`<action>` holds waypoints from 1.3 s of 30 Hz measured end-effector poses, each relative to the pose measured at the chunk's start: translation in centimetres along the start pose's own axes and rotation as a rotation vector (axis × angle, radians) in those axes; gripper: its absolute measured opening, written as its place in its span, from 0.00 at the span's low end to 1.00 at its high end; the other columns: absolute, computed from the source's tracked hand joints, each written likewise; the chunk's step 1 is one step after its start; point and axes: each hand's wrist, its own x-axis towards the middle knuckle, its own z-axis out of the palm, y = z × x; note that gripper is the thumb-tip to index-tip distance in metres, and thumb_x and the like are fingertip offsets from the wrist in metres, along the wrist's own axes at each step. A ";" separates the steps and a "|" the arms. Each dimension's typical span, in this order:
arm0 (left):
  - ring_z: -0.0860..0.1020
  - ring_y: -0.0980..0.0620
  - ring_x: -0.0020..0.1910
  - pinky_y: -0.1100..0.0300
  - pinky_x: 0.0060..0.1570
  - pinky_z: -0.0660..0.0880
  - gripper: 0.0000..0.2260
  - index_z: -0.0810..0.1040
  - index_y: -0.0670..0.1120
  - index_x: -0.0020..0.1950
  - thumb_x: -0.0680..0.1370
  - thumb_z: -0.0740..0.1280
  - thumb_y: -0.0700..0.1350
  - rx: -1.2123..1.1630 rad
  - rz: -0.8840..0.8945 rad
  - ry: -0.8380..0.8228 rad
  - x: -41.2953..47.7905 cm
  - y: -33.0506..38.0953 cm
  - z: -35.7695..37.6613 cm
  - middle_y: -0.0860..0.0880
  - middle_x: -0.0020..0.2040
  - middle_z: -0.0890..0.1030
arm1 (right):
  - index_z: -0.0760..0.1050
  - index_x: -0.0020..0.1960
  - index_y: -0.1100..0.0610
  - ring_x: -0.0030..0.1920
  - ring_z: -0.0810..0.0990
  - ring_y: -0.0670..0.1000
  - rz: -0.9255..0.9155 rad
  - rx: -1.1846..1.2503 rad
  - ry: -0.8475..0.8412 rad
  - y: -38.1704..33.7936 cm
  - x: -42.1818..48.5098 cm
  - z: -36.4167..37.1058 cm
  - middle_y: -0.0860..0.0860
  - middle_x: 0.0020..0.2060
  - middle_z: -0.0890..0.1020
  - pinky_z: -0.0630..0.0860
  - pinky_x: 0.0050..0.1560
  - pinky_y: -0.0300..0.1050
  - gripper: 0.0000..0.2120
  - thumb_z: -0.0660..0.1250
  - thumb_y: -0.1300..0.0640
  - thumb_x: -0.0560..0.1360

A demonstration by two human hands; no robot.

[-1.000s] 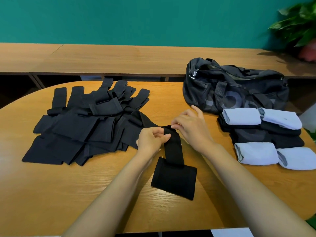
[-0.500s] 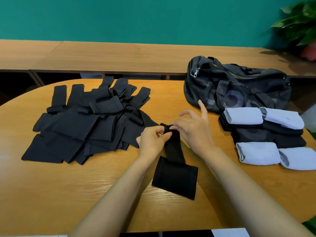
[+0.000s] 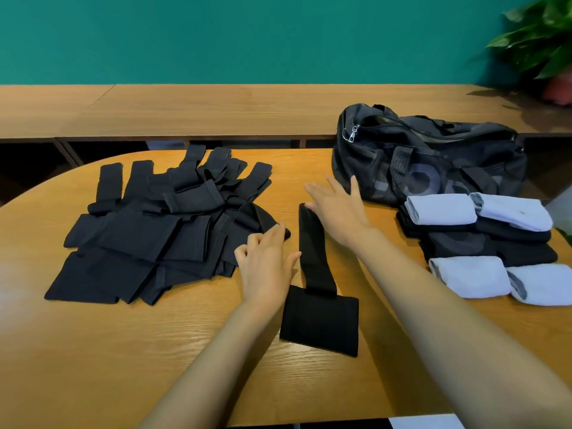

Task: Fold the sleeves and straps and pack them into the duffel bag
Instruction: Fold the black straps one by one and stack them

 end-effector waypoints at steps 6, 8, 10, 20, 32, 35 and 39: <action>0.65 0.53 0.69 0.55 0.66 0.55 0.22 0.66 0.52 0.76 0.82 0.59 0.55 0.041 0.076 -0.068 -3.3 -2.4 -0.7 0.55 0.73 0.69 | 0.58 0.78 0.45 0.79 0.50 0.49 0.075 0.226 0.038 -0.4 -8.2 1.1 0.44 0.76 0.63 0.41 0.76 0.60 0.25 0.48 0.41 0.83; 0.64 0.54 0.70 0.56 0.68 0.53 0.22 0.67 0.52 0.75 0.82 0.59 0.55 0.028 0.094 -0.095 -4.7 -2.5 -0.9 0.56 0.73 0.69 | 0.57 0.78 0.44 0.79 0.49 0.47 0.103 0.265 0.009 -0.8 -11.2 1.6 0.43 0.76 0.63 0.41 0.76 0.58 0.26 0.47 0.40 0.82; 0.62 0.55 0.72 0.55 0.72 0.52 0.21 0.67 0.53 0.75 0.82 0.58 0.55 0.014 0.100 -0.138 -6.0 -2.5 -0.9 0.56 0.74 0.68 | 0.56 0.78 0.44 0.79 0.49 0.46 0.135 0.291 -0.015 -1.1 -13.8 2.1 0.42 0.76 0.62 0.43 0.77 0.56 0.27 0.47 0.39 0.81; 0.63 0.56 0.73 0.49 0.75 0.50 0.23 0.72 0.55 0.72 0.82 0.49 0.60 0.078 0.239 -0.171 -11.3 -2.8 -0.9 0.57 0.73 0.69 | 0.58 0.78 0.46 0.76 0.51 0.39 0.120 0.490 0.051 -2.2 -21.2 2.8 0.41 0.76 0.62 0.40 0.77 0.45 0.31 0.49 0.35 0.78; 0.54 0.58 0.77 0.50 0.75 0.37 0.41 0.64 0.52 0.77 0.71 0.45 0.74 0.187 0.380 -0.287 -13.0 -3.8 -2.6 0.57 0.77 0.62 | 0.67 0.73 0.41 0.72 0.48 0.30 -0.124 0.412 -0.039 -1.3 -23.5 2.8 0.35 0.74 0.61 0.29 0.73 0.38 0.34 0.48 0.25 0.73; 0.55 0.59 0.77 0.50 0.76 0.38 0.39 0.66 0.54 0.76 0.74 0.38 0.72 0.215 0.385 -0.268 -13.0 -3.4 -2.9 0.57 0.77 0.63 | 0.67 0.72 0.41 0.73 0.49 0.32 -0.160 0.415 -0.031 -1.1 -23.7 2.9 0.36 0.73 0.62 0.31 0.74 0.40 0.35 0.52 0.24 0.72; 0.59 0.60 0.75 0.51 0.76 0.40 0.42 0.72 0.55 0.71 0.73 0.32 0.71 0.148 0.365 -0.239 -12.9 -3.3 -2.8 0.58 0.74 0.68 | 0.75 0.66 0.44 0.72 0.60 0.35 -0.198 0.416 0.114 -0.9 -23.9 3.5 0.38 0.68 0.73 0.37 0.77 0.45 0.30 0.54 0.28 0.74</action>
